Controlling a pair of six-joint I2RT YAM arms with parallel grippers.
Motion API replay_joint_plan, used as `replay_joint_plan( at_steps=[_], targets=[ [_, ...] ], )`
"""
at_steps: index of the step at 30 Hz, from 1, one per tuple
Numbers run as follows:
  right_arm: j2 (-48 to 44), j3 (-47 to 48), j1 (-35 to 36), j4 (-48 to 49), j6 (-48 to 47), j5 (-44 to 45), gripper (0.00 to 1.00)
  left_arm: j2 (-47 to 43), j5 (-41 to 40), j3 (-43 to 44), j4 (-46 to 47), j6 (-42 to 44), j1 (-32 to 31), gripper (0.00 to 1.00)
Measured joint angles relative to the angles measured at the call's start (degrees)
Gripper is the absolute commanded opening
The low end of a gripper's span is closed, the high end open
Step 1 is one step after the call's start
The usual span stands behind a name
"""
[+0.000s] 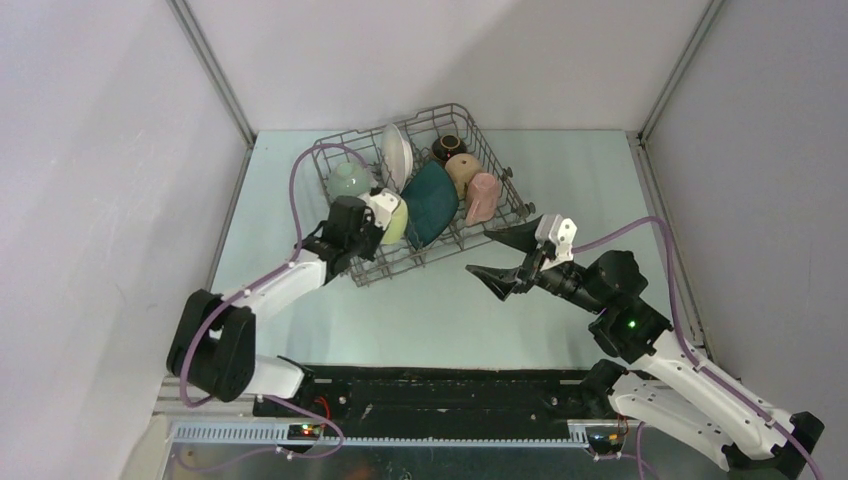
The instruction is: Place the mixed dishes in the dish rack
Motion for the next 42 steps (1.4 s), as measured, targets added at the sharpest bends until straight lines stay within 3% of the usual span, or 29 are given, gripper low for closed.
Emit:
replay_joint_plan(
  at_steps=[16,18,21,26,29,35,38,39,40,41,42],
  targets=[
    [1.5,0.0,0.7,-0.1,0.8,0.2,0.71,8.3,1.9,4.2,-8.4,4.0,0.9,0.00],
    [1.6,0.0,0.7,-0.1,0.8,0.2,0.71,9.4,1.8,5.6,-9.4,4.7,0.9,0.05],
    [1.7,0.0,0.8,-0.1,0.8,0.2,0.71,11.0,2.4,7.0,-9.6,5.6,0.9,0.24],
    [1.8,0.0,0.9,-0.1,0.8,0.2,0.71,12.0,2.7,7.3,-9.6,7.0,1.0,0.44],
    [1.8,0.0,1.0,-0.1,0.8,0.4,0.71,12.1,1.4,7.4,-10.4,7.8,1.0,0.64],
    [2.0,0.0,1.2,0.0,0.8,0.6,0.72,12.0,-2.1,7.8,-10.4,8.0,1.1,0.68],
    [2.3,0.0,1.3,0.0,0.9,0.7,0.74,11.6,-3.1,7.8,-10.6,7.5,1.1,0.80],
    [2.3,0.0,1.3,0.0,1.0,0.8,0.75,11.0,-3.4,7.8,-10.8,7.2,1.1,0.84],
    [2.3,0.0,1.3,0.0,1.1,1.0,0.79,10.2,-3.5,7.8,-11.0,6.8,1.1,0.96],
    [2.3,0.0,1.3,0.0,1.3,1.1,0.92,9.1,-3.8,7.8,-11.2,6.1,1.0,0.98],
    [2.3,0.0,1.3,0.0,1.7,1.5,0.96,8.1,-4.0,7.9,-11.5,5.7,1.0,0.99]
  ],
)
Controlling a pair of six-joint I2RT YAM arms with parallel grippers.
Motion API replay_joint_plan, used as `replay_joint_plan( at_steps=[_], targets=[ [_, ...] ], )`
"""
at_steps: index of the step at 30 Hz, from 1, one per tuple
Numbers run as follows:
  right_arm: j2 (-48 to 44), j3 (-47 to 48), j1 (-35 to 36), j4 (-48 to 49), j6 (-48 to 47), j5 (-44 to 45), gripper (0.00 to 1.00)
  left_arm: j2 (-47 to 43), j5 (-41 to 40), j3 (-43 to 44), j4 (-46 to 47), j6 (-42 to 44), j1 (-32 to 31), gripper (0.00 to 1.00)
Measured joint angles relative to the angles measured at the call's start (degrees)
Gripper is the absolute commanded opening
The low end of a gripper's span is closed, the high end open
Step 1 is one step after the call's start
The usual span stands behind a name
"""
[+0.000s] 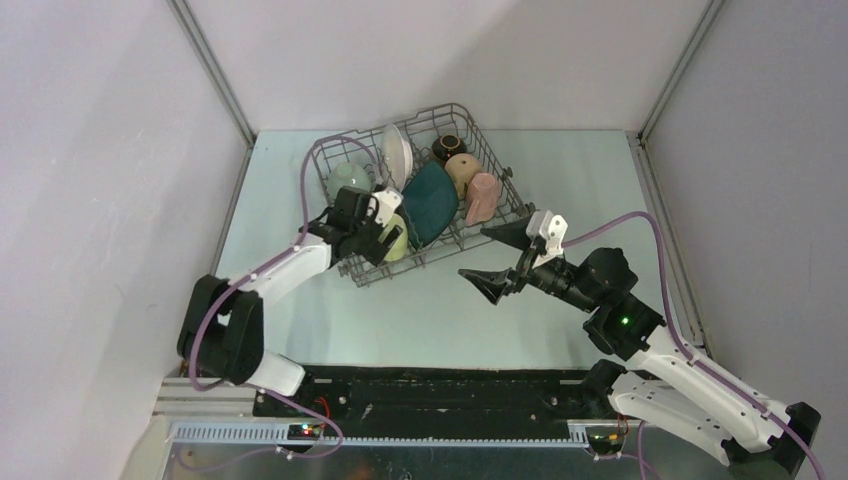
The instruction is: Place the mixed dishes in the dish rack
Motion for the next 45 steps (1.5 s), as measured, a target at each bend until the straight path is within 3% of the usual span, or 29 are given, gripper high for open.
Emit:
replay_joint_plan(
  at_steps=[6,15,21,25,29,35,39,45],
  targets=[
    [0.0,0.0,0.0,-0.3,1.6,5.8,1.00,-6.5,-3.0,3.2,-3.0,-3.1,-2.2,1.00],
    [-0.3,0.0,-1.5,-4.3,1.5,21.6,1.00,-20.0,-10.0,3.1,-6.7,-8.9,-5.3,1.00],
    [-0.7,-0.5,-15.7,-8.9,2.8,25.3,1.00,-31.7,-20.4,-4.7,4.0,-23.4,1.4,1.00],
    [-0.9,-4.4,-24.6,-7.7,4.0,25.4,0.99,-34.8,-27.4,-12.4,10.0,-30.8,6.4,1.00],
    [1.7,-10.2,-34.7,-3.4,5.1,23.4,0.97,-35.3,-32.7,-21.2,17.1,-32.4,10.4,1.00],
    [9.2,-14.6,-52.4,4.5,8.3,16.3,0.94,-29.6,-34.0,-29.1,32.9,-28.8,18.1,1.00],
    [12.2,-20.1,-53.2,12.0,7.6,13.9,0.94,-25.6,-29.6,-35.2,42.7,-26.1,21.6,1.00],
    [26.3,-22.3,-50.2,21.2,6.0,15.7,0.95,-22.8,-21.5,-37.6,52.6,-23.5,23.0,1.00]
  ],
)
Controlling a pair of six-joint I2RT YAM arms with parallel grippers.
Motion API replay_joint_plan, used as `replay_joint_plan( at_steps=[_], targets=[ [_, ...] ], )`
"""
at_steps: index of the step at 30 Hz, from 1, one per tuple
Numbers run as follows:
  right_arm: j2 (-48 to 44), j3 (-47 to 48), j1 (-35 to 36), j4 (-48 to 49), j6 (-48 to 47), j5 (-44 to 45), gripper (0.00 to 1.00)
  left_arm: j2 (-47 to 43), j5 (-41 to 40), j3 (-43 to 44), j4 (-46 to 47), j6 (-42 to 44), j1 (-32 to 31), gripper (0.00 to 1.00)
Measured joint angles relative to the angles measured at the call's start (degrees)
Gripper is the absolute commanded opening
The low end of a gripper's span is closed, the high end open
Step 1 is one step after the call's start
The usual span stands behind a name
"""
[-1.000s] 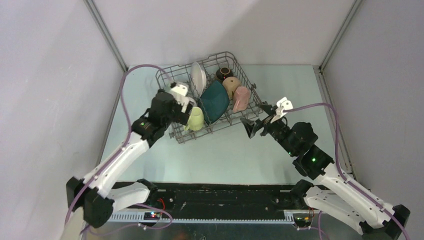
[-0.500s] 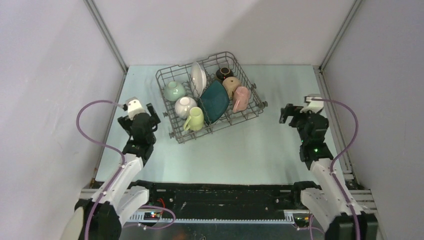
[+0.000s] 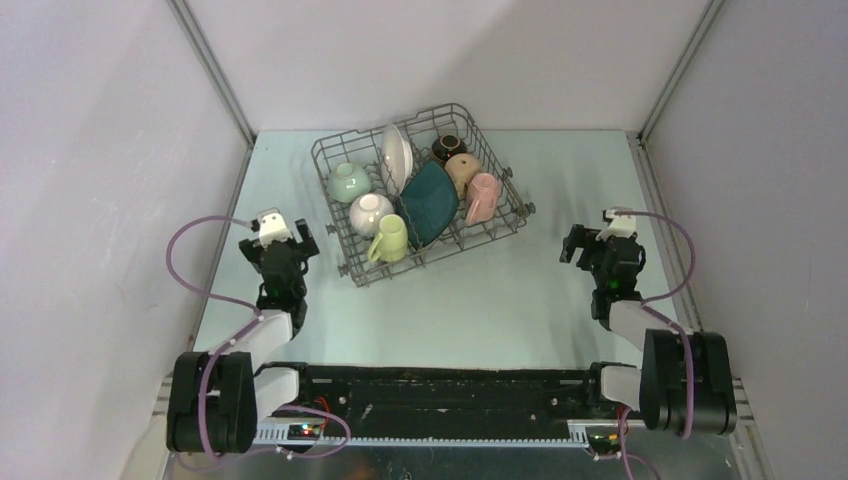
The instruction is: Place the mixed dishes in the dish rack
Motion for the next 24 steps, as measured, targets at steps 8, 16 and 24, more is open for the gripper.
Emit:
replay_joint_plan(
  at_steps=[8,16,24],
  targets=[
    [8.5,-0.7,1.0,13.0,-1.5,1.7,0.93,6.8,3.3,-0.7,10.5,0.4,1.7,0.95],
    [9.4,-2.2,3.3,18.4,-3.9,1.8,0.99,8.3,8.8,-2.2,16.8,2.0,1.9,0.99],
    [9.4,-2.2,3.3,19.8,-4.0,1.8,1.00,9.7,10.1,-4.7,20.2,2.4,1.9,1.00]
  ],
)
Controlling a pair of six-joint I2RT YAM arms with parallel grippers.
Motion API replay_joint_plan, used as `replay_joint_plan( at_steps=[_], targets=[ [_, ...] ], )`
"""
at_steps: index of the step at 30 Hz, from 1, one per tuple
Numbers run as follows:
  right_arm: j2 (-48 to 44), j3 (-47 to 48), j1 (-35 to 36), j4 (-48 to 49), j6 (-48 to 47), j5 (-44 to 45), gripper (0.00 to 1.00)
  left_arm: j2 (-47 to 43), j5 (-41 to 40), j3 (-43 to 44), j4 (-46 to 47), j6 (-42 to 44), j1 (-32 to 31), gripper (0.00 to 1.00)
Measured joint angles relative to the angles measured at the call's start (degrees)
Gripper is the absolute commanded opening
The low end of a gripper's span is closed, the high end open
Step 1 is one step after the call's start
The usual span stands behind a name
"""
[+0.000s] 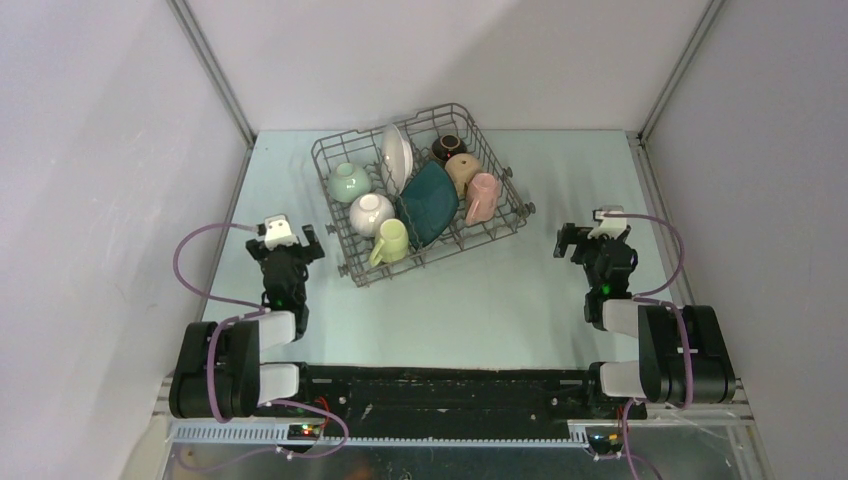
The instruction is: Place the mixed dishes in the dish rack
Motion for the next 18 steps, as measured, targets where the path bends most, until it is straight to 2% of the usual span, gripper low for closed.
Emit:
replay_joint_plan(
  at_steps=[18],
  targets=[
    [0.1,0.0,-0.1,0.2,0.0,0.0,1.00,0.0,0.0,0.0,1.6,0.0,0.0,1.00]
  ],
)
